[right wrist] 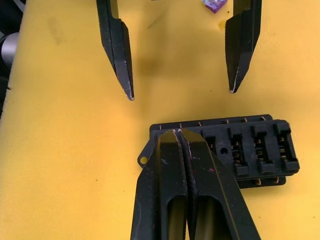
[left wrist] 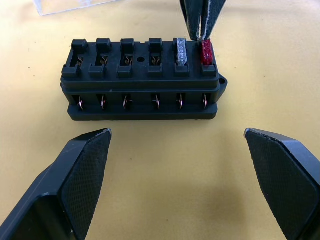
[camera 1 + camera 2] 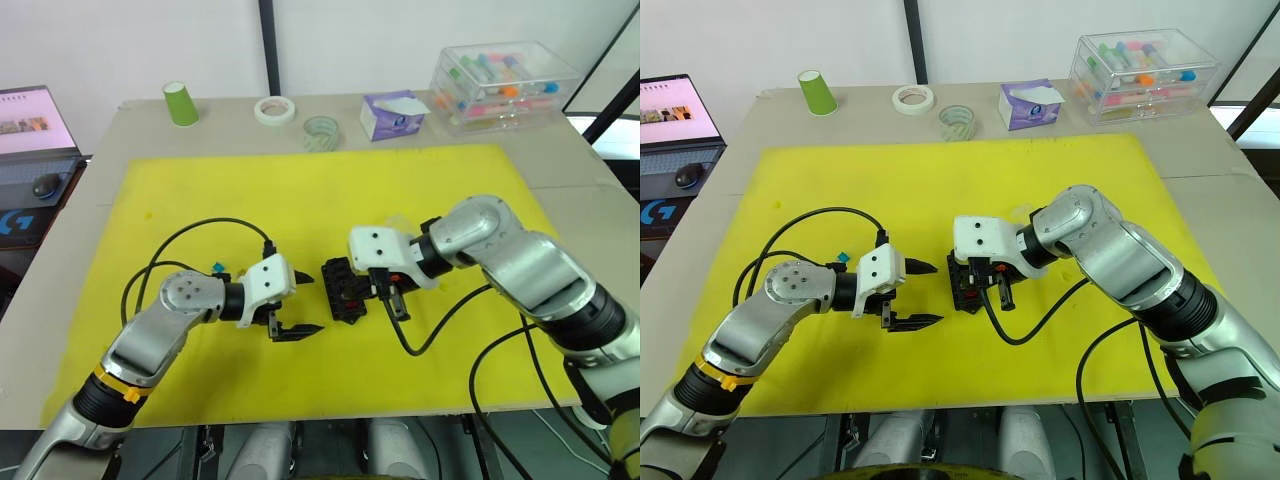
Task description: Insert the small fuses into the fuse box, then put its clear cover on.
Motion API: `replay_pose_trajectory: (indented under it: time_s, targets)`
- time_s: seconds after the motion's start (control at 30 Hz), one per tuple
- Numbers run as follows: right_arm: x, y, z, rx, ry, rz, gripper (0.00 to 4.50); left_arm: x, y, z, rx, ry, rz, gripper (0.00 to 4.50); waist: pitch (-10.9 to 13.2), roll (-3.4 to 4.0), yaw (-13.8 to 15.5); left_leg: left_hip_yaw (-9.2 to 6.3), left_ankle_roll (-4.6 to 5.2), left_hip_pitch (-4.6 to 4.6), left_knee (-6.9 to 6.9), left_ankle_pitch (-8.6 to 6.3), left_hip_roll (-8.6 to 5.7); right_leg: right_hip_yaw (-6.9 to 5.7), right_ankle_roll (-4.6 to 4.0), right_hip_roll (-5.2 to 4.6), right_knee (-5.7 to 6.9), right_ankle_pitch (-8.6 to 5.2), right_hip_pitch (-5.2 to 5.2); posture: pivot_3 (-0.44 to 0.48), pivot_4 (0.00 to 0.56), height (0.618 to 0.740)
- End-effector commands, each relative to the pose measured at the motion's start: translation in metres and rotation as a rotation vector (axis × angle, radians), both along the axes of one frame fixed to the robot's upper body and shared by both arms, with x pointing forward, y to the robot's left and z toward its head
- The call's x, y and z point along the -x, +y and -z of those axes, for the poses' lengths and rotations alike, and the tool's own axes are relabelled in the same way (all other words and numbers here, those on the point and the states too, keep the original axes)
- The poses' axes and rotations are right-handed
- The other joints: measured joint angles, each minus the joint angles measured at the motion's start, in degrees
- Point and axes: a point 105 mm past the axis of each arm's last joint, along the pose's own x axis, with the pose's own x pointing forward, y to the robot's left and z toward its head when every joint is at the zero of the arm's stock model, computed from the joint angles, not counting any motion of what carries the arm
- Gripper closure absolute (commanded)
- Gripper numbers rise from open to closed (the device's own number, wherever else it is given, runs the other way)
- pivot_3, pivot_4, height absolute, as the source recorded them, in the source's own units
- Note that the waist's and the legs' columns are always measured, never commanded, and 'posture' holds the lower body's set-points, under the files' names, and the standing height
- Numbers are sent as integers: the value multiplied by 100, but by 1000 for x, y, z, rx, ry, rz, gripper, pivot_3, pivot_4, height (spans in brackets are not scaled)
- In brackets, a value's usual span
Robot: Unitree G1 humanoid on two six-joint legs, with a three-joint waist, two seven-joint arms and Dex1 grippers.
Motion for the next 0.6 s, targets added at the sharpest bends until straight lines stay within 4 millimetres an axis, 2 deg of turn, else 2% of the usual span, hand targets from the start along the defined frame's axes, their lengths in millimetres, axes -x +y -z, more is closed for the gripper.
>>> replay_pose_trajectory:
  time_s: [0.03, 0.6]
  targets:
    - [-7, -2, 0, 5, -42, 21, 4477, -2, 2, -11, 7, -54, 3, 0, 0, 0, 1, 0, 0, 0, 0, 0, 0, 0, 0, 0, 0, 0, 0, 0, 150, 740]
    - [-9, -12, 27, 74, -21, 32, 4477, -4, 3, -12, 4, -59, 2, 0, -1, 0, 0, 0, 0, 1, 0, 0, 0, 0, 0, 0, 0, 0, 2, 0, 150, 740]
